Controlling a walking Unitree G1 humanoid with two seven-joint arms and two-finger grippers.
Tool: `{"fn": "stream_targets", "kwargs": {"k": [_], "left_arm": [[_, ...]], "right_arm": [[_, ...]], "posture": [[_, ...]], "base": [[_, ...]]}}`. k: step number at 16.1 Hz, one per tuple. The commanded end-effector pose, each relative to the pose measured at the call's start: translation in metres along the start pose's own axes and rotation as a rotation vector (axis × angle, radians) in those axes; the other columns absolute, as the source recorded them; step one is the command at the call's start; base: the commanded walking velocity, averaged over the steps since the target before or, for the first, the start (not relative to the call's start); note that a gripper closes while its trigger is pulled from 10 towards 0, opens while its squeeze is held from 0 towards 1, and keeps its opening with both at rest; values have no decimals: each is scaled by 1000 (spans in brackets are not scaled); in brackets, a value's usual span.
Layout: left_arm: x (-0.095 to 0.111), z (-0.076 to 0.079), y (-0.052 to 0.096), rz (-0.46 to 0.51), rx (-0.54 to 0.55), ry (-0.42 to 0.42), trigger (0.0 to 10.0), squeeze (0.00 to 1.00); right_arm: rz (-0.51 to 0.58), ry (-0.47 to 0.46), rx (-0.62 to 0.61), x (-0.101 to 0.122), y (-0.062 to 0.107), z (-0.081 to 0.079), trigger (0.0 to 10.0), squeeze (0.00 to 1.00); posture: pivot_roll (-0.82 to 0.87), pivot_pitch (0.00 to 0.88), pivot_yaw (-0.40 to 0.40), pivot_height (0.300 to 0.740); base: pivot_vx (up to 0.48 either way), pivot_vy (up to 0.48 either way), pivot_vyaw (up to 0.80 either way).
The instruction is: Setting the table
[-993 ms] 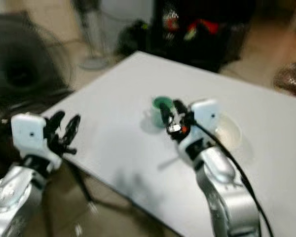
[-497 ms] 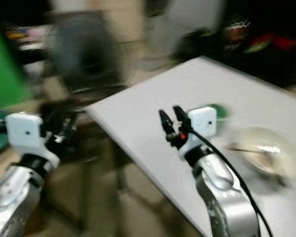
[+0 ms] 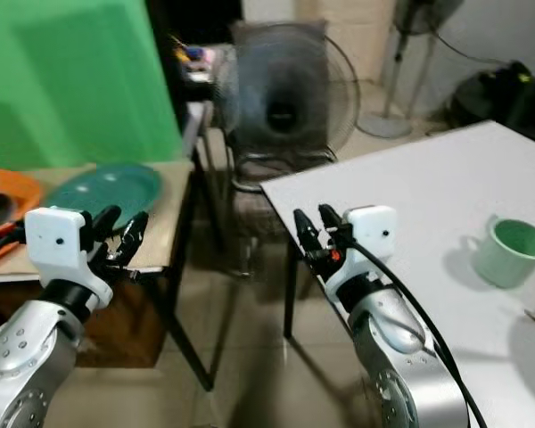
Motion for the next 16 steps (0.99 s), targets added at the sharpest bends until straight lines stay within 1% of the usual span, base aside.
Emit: {"fn": "stream_targets", "kwargs": {"k": [1, 2, 3, 4, 5, 7, 8, 10, 11, 13, 14, 15, 16], "left_arm": [[-2, -5, -1, -23, 19, -2, 10000, 0], [-2, -4, 0, -28, 11, 24, 10000, 0], [-2, -4, 0, -29, 9, 28, 10000, 51], [-2, -3, 0, -26, 2, 29, 10000, 1000], [-1, -3, 1, -14, -2, -1, 10000, 1000], [-1, -4, 2, -16, 1, 1, 10000, 1000], [0, -4, 2, -16, 2, 0, 10000, 1000], [0, -5, 2, -16, 2, 1, 10000, 1000], [0, -5, 3, -18, 4, -4, 10000, 1000], [0, -6, 3, -19, 4, -7, 10000, 1000], [0, -6, 4, -24, 3, -10, 10000, 1000], [0, -6, 4, -25, 3, -10, 10000, 1000], [0, -6, 4, -27, 1, -12, 10000, 1000]], "right_arm": [[4, -11, 26, 2, -2, -5, 10000, 0], [4, -12, 32, 2, -3, -5, 10000, 0], [4, -13, 35, 2, -3, -6, 10000, 0], [4, -14, 40, 2, -4, -6, 10000, 0], [2, -15, 47, 2, -5, -6, 10000, 0], [-2, -19, 53, 2, -5, -7, 10000, 0], [10, -30, 52, 3, -5, -7, 10000, 0], [-8, -75, 43, 0, -6, -6, 10000, 0], [-11, -88, 67, -1, -6, -6, 10000, 0], [-13, -96, 71, -1, -7, -7, 10000, 0], [-20, -89, 53, -3, -6, -4, 10000, 1000], [-17, -83, 51, -2, -6, -4, 10000, 1000], [-2, -59, 44, 0, -7, -2, 10000, 1000]], "posture": [[-12, 0, 47, 740], [-11, 0, 46, 740], [-9, 0, 43, 740], [-7, 0, 43, 740], [-5, 0, 39, 740], [-4, 0, 39, 740], [-2, 0, 38, 740], [1, 0, 37, 740], [4, 0, 37, 740], [6, 0, 42, 740], [6, 0, 45, 740], [4, 0, 47, 740], [4, 0, 48, 740]], "base": [[0, 0, 800], [0, 0, 800], [0, 0, 800], [0, 0, 800], [0, 0, 800], [0, 0, 800], [0, 0, 0], [0, 0, 0], [0, 0, 0], [0, 0, 0], [0, 0, 0], [0, 0, 0], [0, 0, 0]]}}
Point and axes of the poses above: a point about 5 cm out from each wrist's last joint towards the gripper, its own y axis pointing back from the gripper into the wrist, its own x axis along the axis of the wrist's last joint, z = x × y, the point moved 1 cm from there along -y, pointing out of the wrist towards the gripper, and after that the axes turned 3 degrees about -y, right-handed, at the moved point
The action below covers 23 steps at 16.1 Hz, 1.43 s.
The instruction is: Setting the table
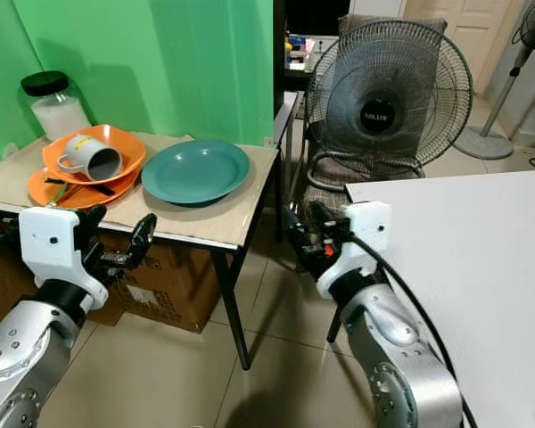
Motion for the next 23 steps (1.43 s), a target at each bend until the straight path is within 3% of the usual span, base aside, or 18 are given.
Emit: {"fn": "stream_targets", "kwargs": {"k": [1, 6, 7, 8, 9, 10, 19, 20, 21, 22, 23], "left_arm": [[2, -1, 0, -2, -5, -13, 10000, 1000], [3, -1, -2, 5, 0, -19, 10000, 1000], [4, -2, -4, 6, 4, -28, 10000, 608], [4, -2, -4, 6, 5, -34, 10000, 608], [5, -4, -5, 3, 14, -54, 10000, 173], [5, -4, -5, 7, 15, -59, 10000, 16], [11, -4, -10, 35, 3, -98, 10000, 0], [11, -4, -10, 35, 2, -98, 10000, 0], [11, -4, -10, 35, 2, -99, 10000, 0], [10, -5, -10, 33, 3, -100, 10000, 0], [10, -5, -9, 30, 6, -100, 10000, 0]], "right_arm": [[14, 52, -10, 2, -1, 3, 10000, 1000], [48, 69, -12, 8, -2, 6, 10000, 1000], [38, 62, -7, 6, -4, 6, 10000, 1000], [35, 59, -4, 6, -4, 5, 10000, 1000], [30, 59, 0, 5, -6, 5, 10000, 1000], [28, 72, 1, 5, -7, 4, 10000, 1000], [-17, 61, 47, -3, -11, -3, 10000, 1000], [-23, 58, 49, -4, -12, -3, 10000, 443], [-28, 56, 51, -5, -12, -4, 10000, 443], [-29, 55, 52, -6, -12, -4, 10000, 0], [-39, 80, 66, -7, -14, -5, 10000, 0]], "posture": [[3, 0, 50, 740], [2, 0, 54, 740], [7, 0, 54, 740], [7, 0, 54, 740], [9, 0, 54, 740], [9, 0, 54, 740], [21, 0, 57, 740], [23, 0, 54, 740], [23, 0, 54, 740], [25, 0, 52, 740], [32, 0, 42, 740]], "base": [[0, 0, 0], [0, 0, 0], [0, 0, 0], [0, 0, 0], [0, 0, 0], [0, 0, 0], [98, 0, 356], [337, 0, 0], [337, 0, 0], [337, 0, 0], [337, 0, 0]]}}
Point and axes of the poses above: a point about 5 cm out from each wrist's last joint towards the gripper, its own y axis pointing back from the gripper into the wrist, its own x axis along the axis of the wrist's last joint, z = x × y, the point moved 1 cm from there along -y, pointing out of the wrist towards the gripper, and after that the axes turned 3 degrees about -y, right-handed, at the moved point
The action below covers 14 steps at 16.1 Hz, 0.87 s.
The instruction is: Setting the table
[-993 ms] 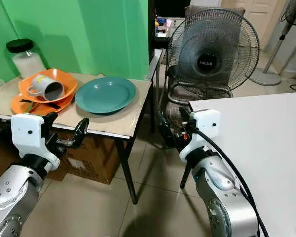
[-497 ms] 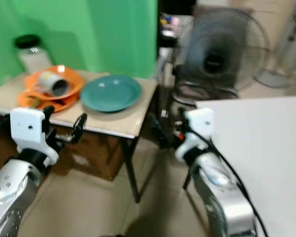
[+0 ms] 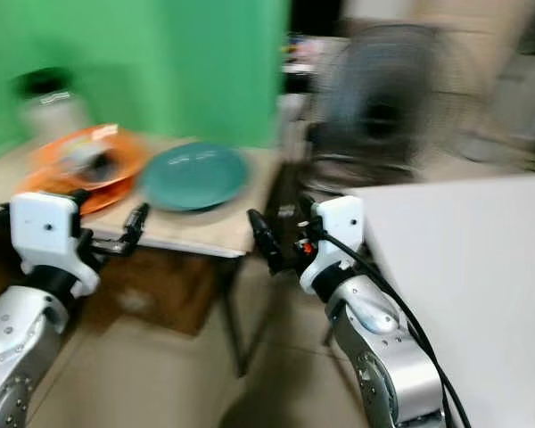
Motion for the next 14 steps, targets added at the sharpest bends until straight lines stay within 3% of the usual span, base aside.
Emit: {"fn": "stream_targets", "kwargs": {"k": [1, 7, 9, 14], "left_arm": [[1, 5, 0, 4, -24, 2, 10000, 0], [0, 3, 1, 4, -13, 1, 10000, 0], [0, 3, 2, 0, -13, 1, 10000, 0], [-5, 5, 4, -27, -39, -26, 10000, 0]], "right_arm": [[-15, 23, -1, -1, -1, 3, 10000, 0], [-6, 88, -25, 1, -6, 5, 10000, 0], [4, 48, -17, 2, -8, 4, 10000, 0], [-28, 70, 89, -1, -13, -4, 10000, 0]], "posture": [[35, 0, 39, 740], [43, 0, 32, 740], [47, 0, 29, 740], [56, 0, 27, 740]], "base": [[349, 0, 0], [352, 0, 0], [352, 0, 0], [338, 0, 160]]}}
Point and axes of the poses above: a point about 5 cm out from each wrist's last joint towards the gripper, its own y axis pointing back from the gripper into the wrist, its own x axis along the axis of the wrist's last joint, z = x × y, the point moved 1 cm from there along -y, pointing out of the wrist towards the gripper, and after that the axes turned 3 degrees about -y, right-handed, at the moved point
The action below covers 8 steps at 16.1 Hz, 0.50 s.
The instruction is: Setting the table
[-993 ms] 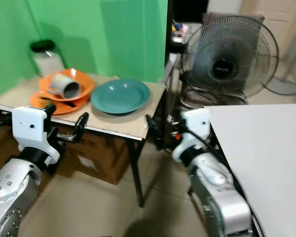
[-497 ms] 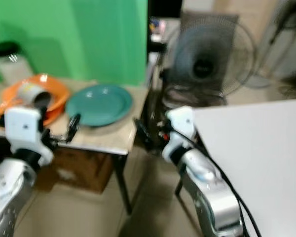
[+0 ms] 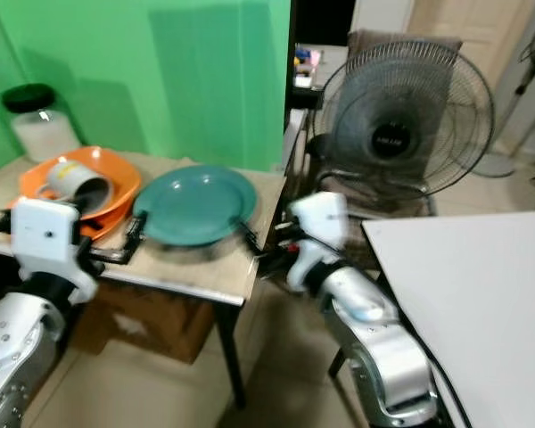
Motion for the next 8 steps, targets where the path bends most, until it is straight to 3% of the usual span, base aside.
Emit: {"fn": "stream_targets", "kwargs": {"k": [1, 8], "left_arm": [[0, 7, -1, -2, -36, -2, 10000, 0], [-2, 9, -3, -10, -69, -20, 10000, 0]], "right_arm": [[5, 4, -32, 1, 2, 9, 10000, 0], [20, -42, -82, 1, 1, 17, 10000, 0]], "posture": [[56, 0, 27, 740], [51, 0, 30, 740]], "base": [[326, 0, 800], [332, 0, 0]]}}
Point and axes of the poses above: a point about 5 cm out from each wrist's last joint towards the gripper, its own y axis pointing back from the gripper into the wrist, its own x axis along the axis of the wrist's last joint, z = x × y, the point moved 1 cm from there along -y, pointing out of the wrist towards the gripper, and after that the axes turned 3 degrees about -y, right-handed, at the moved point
